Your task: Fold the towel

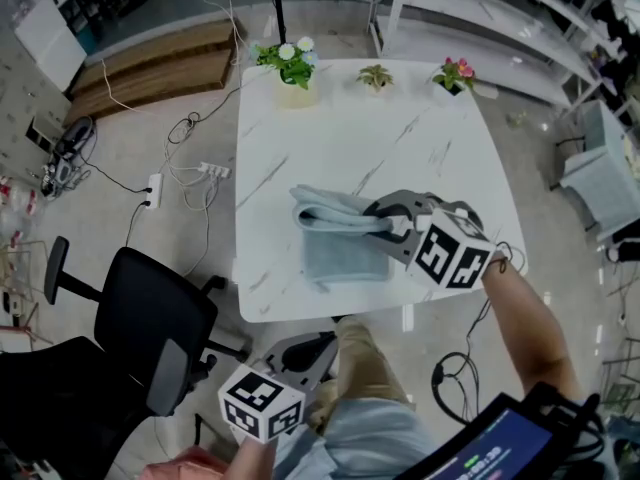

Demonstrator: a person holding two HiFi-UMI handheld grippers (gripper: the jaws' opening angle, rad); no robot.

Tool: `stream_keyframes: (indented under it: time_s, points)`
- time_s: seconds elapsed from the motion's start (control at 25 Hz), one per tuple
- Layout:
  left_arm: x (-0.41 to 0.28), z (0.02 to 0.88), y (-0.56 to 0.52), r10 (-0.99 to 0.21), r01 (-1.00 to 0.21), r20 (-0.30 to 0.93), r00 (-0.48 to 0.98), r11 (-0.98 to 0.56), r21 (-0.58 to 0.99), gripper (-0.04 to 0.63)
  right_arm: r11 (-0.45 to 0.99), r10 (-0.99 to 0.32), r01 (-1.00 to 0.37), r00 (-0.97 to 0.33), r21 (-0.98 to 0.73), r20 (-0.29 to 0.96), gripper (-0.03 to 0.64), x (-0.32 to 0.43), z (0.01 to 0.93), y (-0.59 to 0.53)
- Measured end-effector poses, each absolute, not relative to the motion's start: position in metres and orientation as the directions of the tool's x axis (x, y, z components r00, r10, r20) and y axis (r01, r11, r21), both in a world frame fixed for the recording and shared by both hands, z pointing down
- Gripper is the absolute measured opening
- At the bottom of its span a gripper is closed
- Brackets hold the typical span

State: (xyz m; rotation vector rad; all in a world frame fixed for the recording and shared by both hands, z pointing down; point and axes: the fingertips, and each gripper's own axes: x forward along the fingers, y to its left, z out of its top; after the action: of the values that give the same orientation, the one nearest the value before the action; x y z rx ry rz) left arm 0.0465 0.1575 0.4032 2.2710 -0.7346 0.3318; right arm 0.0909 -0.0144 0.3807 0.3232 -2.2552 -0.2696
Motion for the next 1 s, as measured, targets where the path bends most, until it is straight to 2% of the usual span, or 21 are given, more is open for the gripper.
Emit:
stream_keyframes:
  time_s: [0.32,0.84,1.0]
  points:
    - [0.05,0.412,0.185,-0.37,-0.572,0.441,0.817,-0.613,0.545,0.014,0.92,-0.355,-0.102,-0.626,0.378,0.694,0.106,0.091,0.407,0.027]
    - [0.044,0.426,0.194,-0.347,-0.583,0.48,0.806,-0.602,0.545,0.014,0.865,-0.417,0.036,-0.505,0.501,0.756,0.115,0.105,0.473,0.049]
    - [0.044,0.431,0.193,-0.337,-0.582,0.487,0.806,-0.604,0.545,0.014,0.867,-0.423,0.026,-0.49,0.498,0.762,0.137,0.107,0.489,0.051]
